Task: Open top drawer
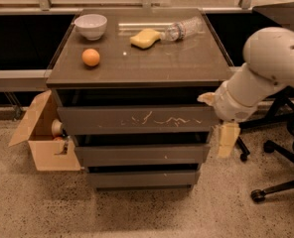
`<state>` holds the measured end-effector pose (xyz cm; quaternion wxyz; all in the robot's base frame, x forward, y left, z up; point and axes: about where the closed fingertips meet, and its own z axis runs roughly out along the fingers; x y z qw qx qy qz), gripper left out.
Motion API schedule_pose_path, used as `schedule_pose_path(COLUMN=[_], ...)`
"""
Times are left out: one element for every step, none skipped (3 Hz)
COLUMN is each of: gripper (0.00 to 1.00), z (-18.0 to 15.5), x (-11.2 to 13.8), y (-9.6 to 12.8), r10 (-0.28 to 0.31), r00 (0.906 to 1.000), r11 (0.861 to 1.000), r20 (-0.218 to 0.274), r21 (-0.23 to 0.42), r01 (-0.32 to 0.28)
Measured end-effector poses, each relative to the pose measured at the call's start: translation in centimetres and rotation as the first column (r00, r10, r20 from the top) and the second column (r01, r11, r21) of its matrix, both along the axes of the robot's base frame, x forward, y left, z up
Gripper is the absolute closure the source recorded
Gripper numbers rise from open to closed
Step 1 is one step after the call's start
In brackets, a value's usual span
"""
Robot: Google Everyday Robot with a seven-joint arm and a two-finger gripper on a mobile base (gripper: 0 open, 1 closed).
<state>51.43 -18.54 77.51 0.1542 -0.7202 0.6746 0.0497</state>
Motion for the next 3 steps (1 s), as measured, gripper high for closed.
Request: schedule_pose_path(gripper=[0.0,0.0,0.0], z=[-3.0,-5.6,-7.5], x=[3.3,6.3,8.8], y=[0.3,0.4,0.5], r10=[0.018,0.025,0.028], r00=[0.9992,0.9967,0.9927], r11=[0.999,0.998,0.998], r20=[0.035,0.077,0.118], r21=[-0.038,-0.051,-0.06], r01=[-0.016,-0.021,-0.021])
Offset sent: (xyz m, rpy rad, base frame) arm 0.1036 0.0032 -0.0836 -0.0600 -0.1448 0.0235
